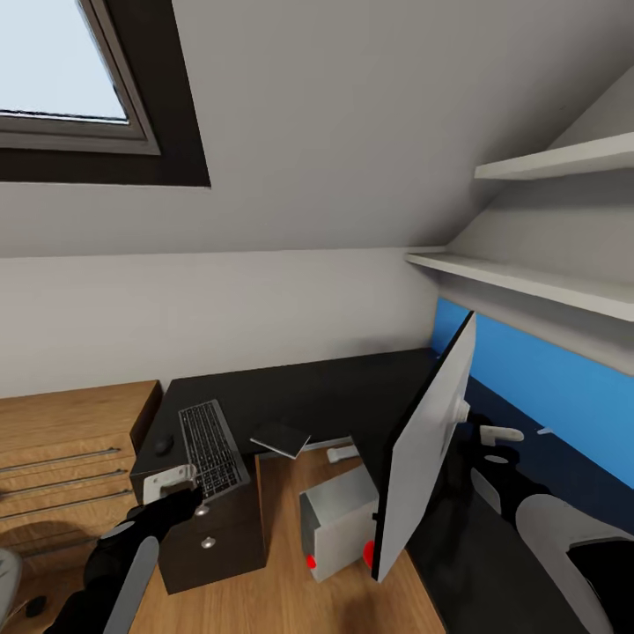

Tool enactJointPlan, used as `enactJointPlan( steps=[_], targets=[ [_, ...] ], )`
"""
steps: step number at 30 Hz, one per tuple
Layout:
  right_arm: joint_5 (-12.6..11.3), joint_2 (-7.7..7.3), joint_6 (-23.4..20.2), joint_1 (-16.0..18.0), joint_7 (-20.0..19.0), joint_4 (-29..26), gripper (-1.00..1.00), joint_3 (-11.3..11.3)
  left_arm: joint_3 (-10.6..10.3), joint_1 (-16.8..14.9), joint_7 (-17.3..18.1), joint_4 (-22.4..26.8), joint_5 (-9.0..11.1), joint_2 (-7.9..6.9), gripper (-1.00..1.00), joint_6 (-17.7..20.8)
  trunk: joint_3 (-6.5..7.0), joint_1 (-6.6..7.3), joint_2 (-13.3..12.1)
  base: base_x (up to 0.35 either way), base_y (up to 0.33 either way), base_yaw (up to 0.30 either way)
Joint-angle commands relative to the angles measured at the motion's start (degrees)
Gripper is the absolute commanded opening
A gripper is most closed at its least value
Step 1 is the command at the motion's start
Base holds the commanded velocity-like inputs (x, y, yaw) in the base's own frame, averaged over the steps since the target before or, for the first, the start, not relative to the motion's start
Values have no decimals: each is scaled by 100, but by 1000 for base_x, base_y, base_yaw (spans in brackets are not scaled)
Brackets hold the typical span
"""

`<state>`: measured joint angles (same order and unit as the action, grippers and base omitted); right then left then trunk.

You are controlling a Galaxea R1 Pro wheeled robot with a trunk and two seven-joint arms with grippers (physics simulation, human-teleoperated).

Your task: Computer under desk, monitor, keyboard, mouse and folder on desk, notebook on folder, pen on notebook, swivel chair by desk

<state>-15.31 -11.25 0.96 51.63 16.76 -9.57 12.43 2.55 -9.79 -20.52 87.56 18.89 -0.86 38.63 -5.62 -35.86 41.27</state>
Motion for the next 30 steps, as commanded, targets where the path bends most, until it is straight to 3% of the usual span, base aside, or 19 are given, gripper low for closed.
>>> enactJointPlan(
  steps=[1,27,30],
  targets=[
    [-60,-2,10,5,20,1,100,49,-5,-5,-48,11,61,-2,100,19,-29,-24,50,0,0,0],
    [-60,-41,16,5,20,-1,100,49,-15,-5,-49,24,62,-2,100,21,-495,-595,1093,0,0,0],
    [-64,-74,18,5,20,-1,100,49,-15,-5,-49,24,62,-2,100,21,-495,-595,1093,0,0,0]
  ],
)
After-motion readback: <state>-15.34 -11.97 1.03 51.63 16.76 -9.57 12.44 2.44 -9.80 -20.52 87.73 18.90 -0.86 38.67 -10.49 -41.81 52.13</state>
